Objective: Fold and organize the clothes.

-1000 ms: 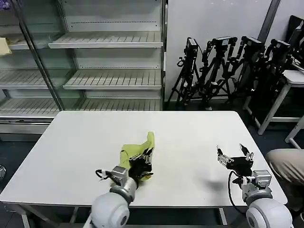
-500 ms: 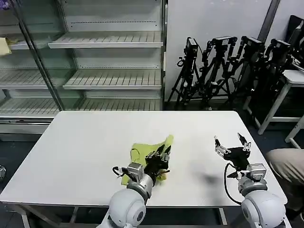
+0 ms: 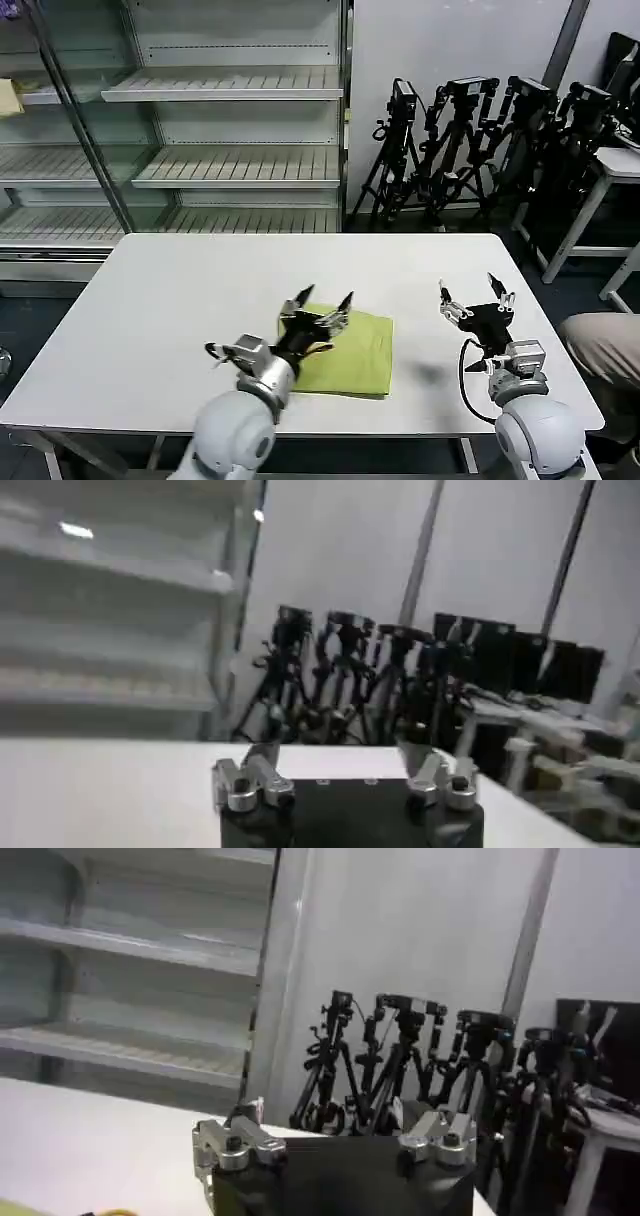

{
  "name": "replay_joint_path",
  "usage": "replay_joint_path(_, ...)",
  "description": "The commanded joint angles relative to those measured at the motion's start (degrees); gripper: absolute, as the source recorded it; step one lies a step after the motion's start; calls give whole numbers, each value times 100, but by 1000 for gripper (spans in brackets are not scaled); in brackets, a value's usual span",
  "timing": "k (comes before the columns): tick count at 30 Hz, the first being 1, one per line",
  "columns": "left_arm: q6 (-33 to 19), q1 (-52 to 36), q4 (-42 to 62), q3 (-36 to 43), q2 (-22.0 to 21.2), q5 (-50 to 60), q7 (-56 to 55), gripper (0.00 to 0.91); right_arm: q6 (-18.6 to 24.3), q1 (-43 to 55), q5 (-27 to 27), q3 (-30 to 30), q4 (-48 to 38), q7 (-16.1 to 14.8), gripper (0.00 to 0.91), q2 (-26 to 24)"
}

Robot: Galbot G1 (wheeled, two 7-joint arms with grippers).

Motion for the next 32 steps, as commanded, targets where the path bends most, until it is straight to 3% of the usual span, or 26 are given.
replay_joint_path(1, -1323, 553, 461, -2423, 1139, 1378, 1668, 907, 87, 207, -163, -246, -140, -8, 907, 75)
replay_joint_path(4, -1381, 770, 217, -2752, 1254, 1149, 1679, 907, 108, 227, -247, -217, -249, -15, 907, 48)
replay_joint_path(6, -1682, 813, 257, -2768, 1231, 1365, 1692, 907, 161, 194, -305, -107, -274, -99, 907, 7)
replay_joint_path(12, -2194, 801, 791, -2684, 862, 1763, 1714, 907, 512, 78, -345, 105, -346, -392, 907, -160)
replay_joint_path(22, -2658, 1102, 257, -2690, 650, 1798, 2008, 907, 828, -62, -370, 235, -419, -637, 907, -396)
replay_joint_path(32, -3049, 1197, 172, -2645, 511, 1994, 2035, 907, 907, -178, -388, 113, -325, -558, 907, -451)
